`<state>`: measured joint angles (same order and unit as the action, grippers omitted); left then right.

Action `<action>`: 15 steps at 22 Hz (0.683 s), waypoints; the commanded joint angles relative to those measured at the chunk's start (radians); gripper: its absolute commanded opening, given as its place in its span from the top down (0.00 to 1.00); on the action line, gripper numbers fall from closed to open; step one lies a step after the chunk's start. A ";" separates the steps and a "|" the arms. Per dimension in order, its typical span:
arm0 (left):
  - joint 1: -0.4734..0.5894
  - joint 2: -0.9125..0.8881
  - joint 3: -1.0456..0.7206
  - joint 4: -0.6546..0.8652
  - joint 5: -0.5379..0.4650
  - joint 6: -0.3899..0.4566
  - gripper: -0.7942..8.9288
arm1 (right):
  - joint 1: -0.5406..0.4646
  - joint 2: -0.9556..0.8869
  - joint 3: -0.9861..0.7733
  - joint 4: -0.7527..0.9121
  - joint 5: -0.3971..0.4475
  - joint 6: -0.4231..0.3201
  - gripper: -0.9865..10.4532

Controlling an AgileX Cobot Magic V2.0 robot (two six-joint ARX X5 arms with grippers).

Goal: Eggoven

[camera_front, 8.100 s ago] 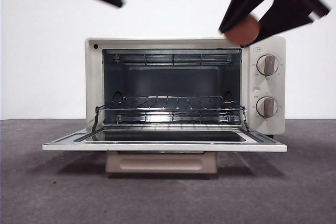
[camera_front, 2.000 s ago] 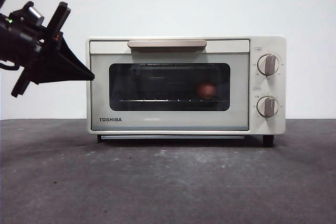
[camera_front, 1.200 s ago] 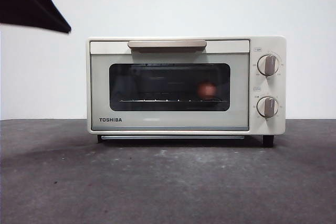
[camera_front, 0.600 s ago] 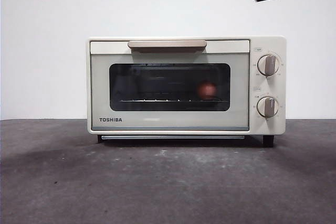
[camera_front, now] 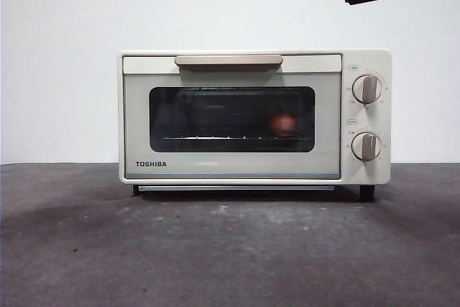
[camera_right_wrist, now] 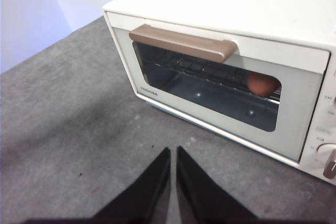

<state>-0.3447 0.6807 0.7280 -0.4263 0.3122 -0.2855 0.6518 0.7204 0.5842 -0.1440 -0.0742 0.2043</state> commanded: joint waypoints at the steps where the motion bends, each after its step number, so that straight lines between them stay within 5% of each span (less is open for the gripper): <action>1: -0.003 0.005 0.016 0.007 -0.002 0.012 0.91 | 0.007 0.003 0.006 0.024 0.004 -0.014 0.91; 12: -0.003 0.005 0.016 0.006 -0.002 0.012 0.91 | 0.007 0.003 0.006 0.044 0.004 -0.014 0.91; 15: -0.002 0.005 0.015 0.010 -0.003 0.140 0.91 | 0.007 0.003 0.006 0.044 0.004 -0.014 0.91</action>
<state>-0.3447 0.6807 0.7280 -0.4259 0.3122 -0.2440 0.6518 0.7204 0.5842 -0.1123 -0.0742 0.2039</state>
